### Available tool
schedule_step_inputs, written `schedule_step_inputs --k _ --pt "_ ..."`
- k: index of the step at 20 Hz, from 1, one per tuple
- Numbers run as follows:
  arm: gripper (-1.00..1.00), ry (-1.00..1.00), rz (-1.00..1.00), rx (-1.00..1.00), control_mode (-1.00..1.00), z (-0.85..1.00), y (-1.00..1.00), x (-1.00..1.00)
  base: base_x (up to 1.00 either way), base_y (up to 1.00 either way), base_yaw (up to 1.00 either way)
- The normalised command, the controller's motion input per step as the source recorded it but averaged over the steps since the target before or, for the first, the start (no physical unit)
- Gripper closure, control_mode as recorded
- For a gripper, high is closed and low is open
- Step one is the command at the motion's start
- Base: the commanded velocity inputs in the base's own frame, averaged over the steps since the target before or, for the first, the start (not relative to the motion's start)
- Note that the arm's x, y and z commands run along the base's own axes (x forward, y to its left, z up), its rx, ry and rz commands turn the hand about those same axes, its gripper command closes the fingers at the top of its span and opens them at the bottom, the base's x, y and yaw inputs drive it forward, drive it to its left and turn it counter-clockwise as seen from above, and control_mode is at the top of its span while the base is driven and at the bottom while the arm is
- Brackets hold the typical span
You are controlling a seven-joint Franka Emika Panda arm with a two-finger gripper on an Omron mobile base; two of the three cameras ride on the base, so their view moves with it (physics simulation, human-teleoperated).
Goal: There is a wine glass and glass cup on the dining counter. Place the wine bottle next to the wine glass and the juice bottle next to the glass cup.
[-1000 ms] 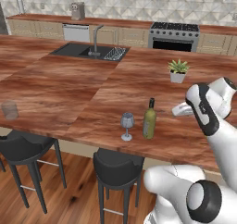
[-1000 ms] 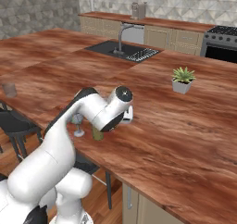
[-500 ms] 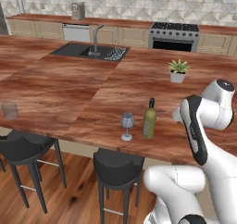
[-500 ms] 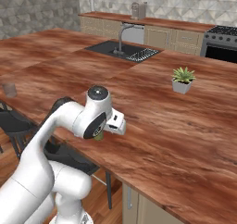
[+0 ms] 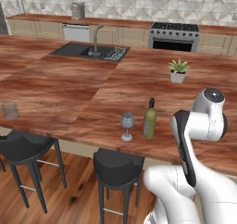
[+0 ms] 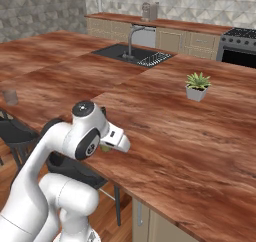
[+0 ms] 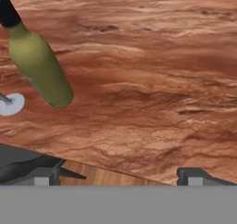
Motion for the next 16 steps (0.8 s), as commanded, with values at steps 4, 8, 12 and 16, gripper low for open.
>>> schedule_step_inputs --k 4,8,12,16 --pt "-1.0 0.0 0.0 0.0 -1.0 0.0 0.0 0.0 0.0 0.0 0.0" --pt "-1.0 0.0 0.0 0.0 -1.0 0.0 0.0 0.0 0.0 0.0 0.0" --pt "-1.0 0.0 0.0 0.0 1.0 0.0 0.0 0.0 -0.18 0.01 -0.03" --pt "-1.0 0.0 0.0 0.0 1.0 0.0 0.0 0.0 -0.48 0.0 -0.13"
